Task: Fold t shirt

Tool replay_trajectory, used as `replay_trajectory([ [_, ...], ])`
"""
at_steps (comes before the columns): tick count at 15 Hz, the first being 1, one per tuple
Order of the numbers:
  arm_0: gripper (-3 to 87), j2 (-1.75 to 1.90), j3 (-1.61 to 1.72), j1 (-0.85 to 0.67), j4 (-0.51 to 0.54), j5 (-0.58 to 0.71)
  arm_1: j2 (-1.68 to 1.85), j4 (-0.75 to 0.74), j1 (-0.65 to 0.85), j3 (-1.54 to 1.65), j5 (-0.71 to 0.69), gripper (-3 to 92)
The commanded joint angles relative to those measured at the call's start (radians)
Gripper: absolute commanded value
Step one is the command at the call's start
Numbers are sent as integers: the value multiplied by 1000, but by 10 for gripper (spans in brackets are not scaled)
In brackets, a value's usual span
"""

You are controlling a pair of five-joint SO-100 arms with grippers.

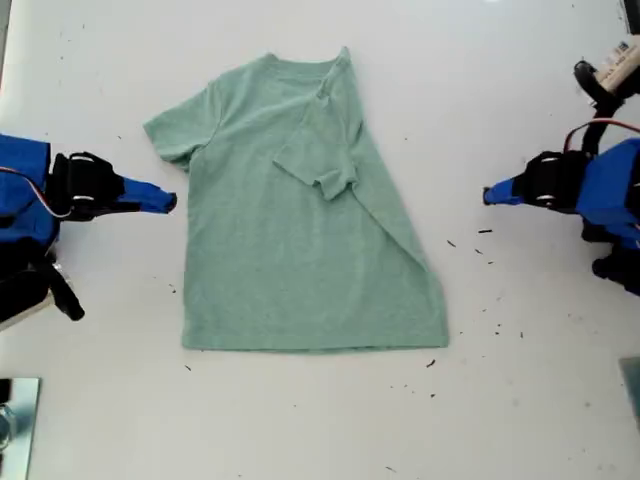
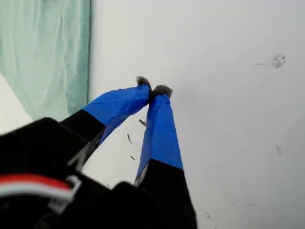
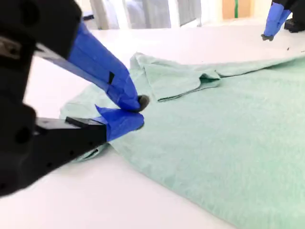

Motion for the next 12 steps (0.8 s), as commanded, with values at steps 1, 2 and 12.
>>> replay_trajectory([
  [1, -3, -285, -262, -9, 5, -57, 2, -23, 8, 58, -9, 26],
  [2, -3, -499, -459, -17, 92, -54, 2, -25, 8, 60, -11, 26],
  [12, 302, -1419, -1447, -566, 563, 620, 2, -26, -35, 60, -14, 26],
])
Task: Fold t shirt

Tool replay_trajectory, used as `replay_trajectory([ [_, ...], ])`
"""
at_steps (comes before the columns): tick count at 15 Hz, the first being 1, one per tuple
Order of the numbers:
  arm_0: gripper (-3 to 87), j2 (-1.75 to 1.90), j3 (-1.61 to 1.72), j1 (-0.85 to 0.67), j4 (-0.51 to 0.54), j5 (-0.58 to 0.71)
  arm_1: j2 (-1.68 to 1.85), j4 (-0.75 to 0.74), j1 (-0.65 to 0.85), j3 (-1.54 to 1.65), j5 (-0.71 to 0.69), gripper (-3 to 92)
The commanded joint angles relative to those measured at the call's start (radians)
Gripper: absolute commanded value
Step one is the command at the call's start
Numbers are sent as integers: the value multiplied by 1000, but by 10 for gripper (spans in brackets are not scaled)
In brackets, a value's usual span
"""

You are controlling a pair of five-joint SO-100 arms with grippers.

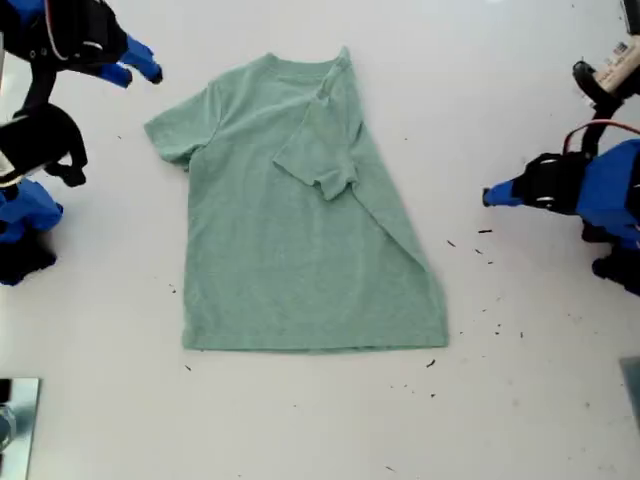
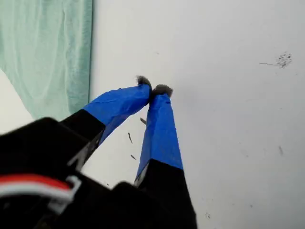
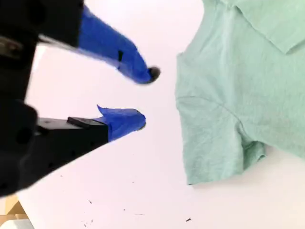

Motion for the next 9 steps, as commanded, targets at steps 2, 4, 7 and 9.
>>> replay_trajectory([
  [2, 314, -6, -14, -20, 5, 6, 0, -26, -14, 60, -14, 26],
  [4, 300, -23, 23, -38, 5, 25, 0, -26, -8, 60, -23, 26],
  [7, -1, -9, 34, -52, -8, 31, 0, -26, -12, 60, -25, 26],
  [9, -1, -5, 46, -66, -15, 26, 0, -26, -12, 60, -31, 26],
])
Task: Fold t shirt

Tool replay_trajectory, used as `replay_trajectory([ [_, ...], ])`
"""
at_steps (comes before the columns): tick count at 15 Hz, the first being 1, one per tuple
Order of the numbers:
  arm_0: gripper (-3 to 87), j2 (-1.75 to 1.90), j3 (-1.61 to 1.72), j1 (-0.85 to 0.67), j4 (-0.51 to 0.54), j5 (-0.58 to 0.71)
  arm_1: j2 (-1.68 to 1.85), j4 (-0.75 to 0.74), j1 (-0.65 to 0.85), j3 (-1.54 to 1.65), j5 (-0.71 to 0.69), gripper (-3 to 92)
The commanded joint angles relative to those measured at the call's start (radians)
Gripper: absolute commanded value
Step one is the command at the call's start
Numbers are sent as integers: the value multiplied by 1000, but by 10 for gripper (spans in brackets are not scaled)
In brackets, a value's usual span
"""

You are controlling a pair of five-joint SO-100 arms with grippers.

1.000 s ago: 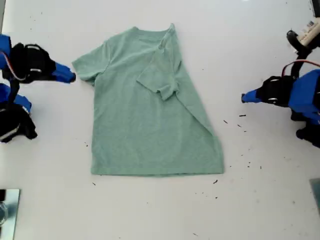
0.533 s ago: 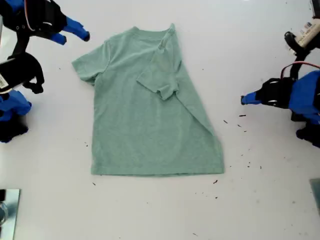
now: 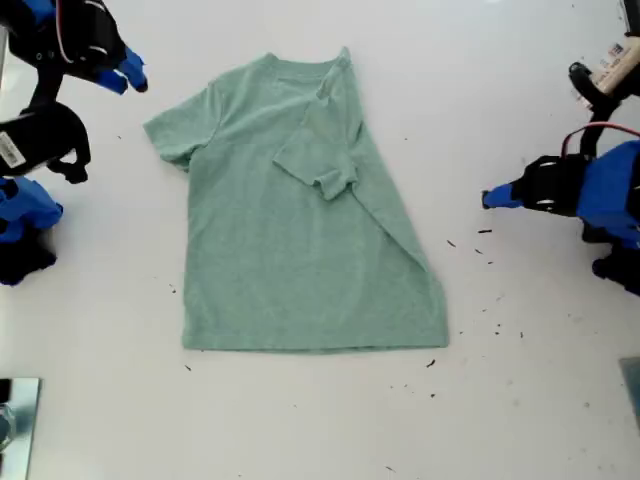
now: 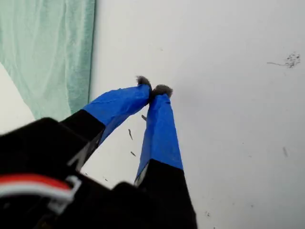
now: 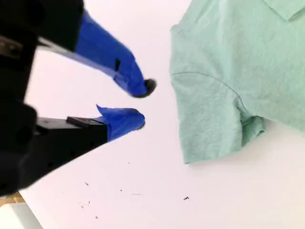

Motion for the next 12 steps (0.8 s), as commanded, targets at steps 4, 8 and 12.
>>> replay_trajectory([
  [4, 274, -23, 75, 23, -84, -23, 0, -26, -3, 60, -31, 26],
  [8, 286, -18, 319, -8, -276, -46, 0, -26, -8, 60, -40, 26],
  [12, 292, -173, 462, -40, -479, -51, 0, -26, -12, 60, -40, 26],
])
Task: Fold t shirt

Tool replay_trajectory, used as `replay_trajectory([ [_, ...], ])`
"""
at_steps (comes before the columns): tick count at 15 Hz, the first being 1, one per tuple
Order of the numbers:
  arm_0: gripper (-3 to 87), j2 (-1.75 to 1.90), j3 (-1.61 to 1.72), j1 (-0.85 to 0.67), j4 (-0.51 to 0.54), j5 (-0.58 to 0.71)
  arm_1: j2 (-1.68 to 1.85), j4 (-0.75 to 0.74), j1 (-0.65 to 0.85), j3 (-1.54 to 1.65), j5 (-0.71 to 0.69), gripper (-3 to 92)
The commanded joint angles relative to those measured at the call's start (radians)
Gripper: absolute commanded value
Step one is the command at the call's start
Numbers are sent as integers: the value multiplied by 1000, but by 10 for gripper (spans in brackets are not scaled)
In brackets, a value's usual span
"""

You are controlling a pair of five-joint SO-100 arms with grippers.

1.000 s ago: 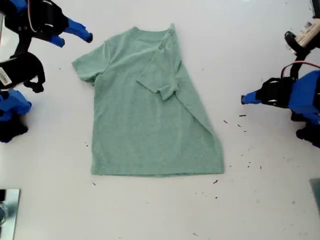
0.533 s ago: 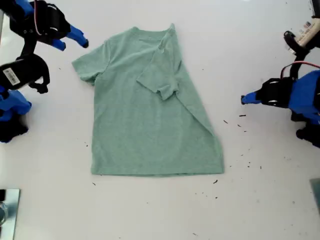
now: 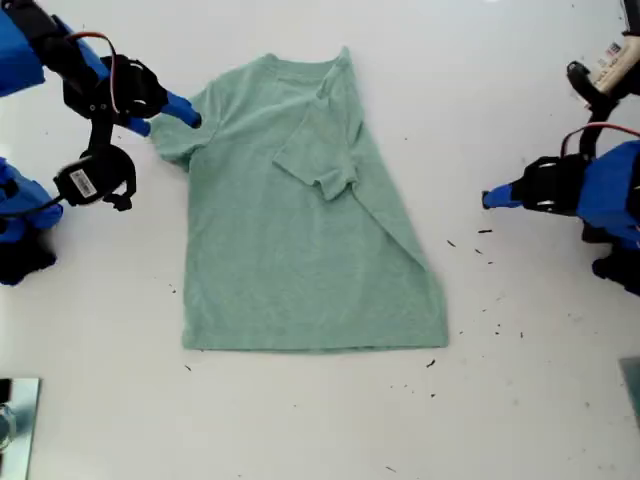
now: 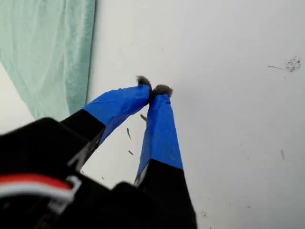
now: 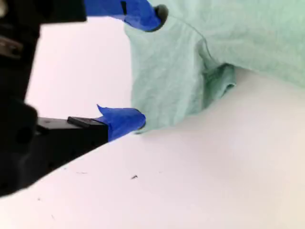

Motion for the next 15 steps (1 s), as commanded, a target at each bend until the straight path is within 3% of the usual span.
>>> replay_trajectory([
  [1, 292, -95, 69, -41, -141, -8, 0, -26, -15, 60, -12, 26],
  [2, 290, -149, 92, -54, -195, -5, 0, -26, -18, 60, -9, 26],
  [3, 231, -201, 94, -58, -230, -2, 0, -26, -18, 60, -9, 26],
  [4, 43, -230, 89, -60, -249, 3, 0, -26, -18, 60, -11, 26],
  [5, -2, -198, 91, -34, -258, 0, 0, -26, -17, 60, -11, 26],
  [7, -3, 14, 69, 32, -249, -17, 0, -26, -15, 60, -8, 26],
  [10, -3, 167, -66, 58, -152, -9, 0, -26, -14, 60, -3, 26],
  [15, -3, 272, -80, 140, -195, -11, 0, -26, -20, 60, 15, 26],
])
